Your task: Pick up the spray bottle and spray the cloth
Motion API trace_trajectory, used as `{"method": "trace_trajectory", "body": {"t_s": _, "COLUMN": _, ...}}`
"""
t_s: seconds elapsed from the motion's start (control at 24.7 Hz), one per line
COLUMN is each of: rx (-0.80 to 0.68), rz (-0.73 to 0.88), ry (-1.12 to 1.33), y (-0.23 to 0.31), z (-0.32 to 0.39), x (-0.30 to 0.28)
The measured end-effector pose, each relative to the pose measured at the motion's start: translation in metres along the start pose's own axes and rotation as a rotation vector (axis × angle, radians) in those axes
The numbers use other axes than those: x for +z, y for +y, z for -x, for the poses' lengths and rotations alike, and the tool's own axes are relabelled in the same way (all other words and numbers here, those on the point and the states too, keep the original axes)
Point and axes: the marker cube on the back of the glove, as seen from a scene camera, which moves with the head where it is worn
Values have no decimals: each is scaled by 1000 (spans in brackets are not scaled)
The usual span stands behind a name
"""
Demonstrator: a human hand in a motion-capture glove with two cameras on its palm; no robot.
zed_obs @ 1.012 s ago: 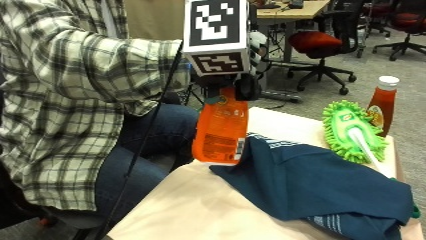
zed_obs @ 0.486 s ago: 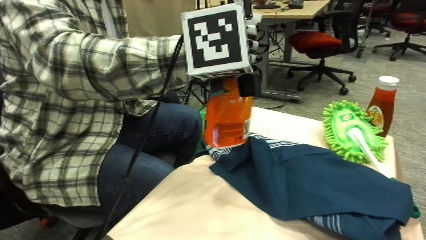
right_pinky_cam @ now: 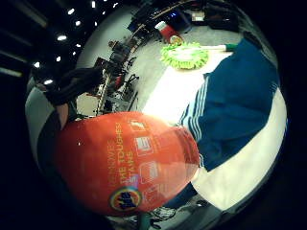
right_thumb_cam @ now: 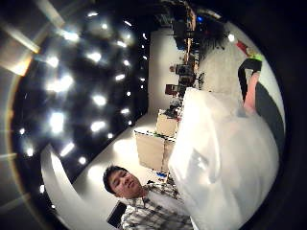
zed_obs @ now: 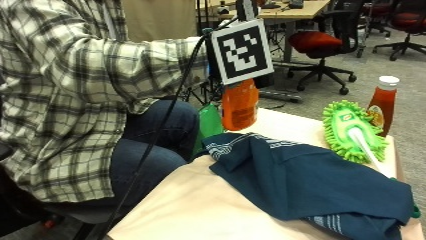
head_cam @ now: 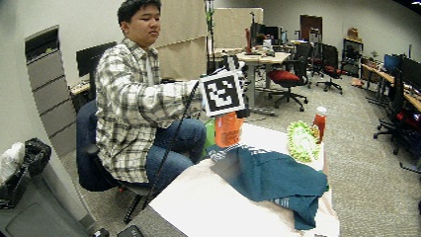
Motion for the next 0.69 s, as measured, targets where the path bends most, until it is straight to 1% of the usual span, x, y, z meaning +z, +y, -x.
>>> {"method": "trace_trajectory", "body": {"t_s": 0.16, "rx": -20, "rz": 52, "ry": -1, "y": -9, "z": -8, "x": 26}}
{"method": "trace_trajectory", "body": {"t_s": 0.36, "rx": -33, "rz": 50, "ry": -10, "y": -26, "z": -18, "x": 54}}
{"method": "trace_trajectory", "body": {"t_s": 0.69, "rx": -61, "rz": 81, "ry": -68, "y": -40, "z": -36, "x": 93}}
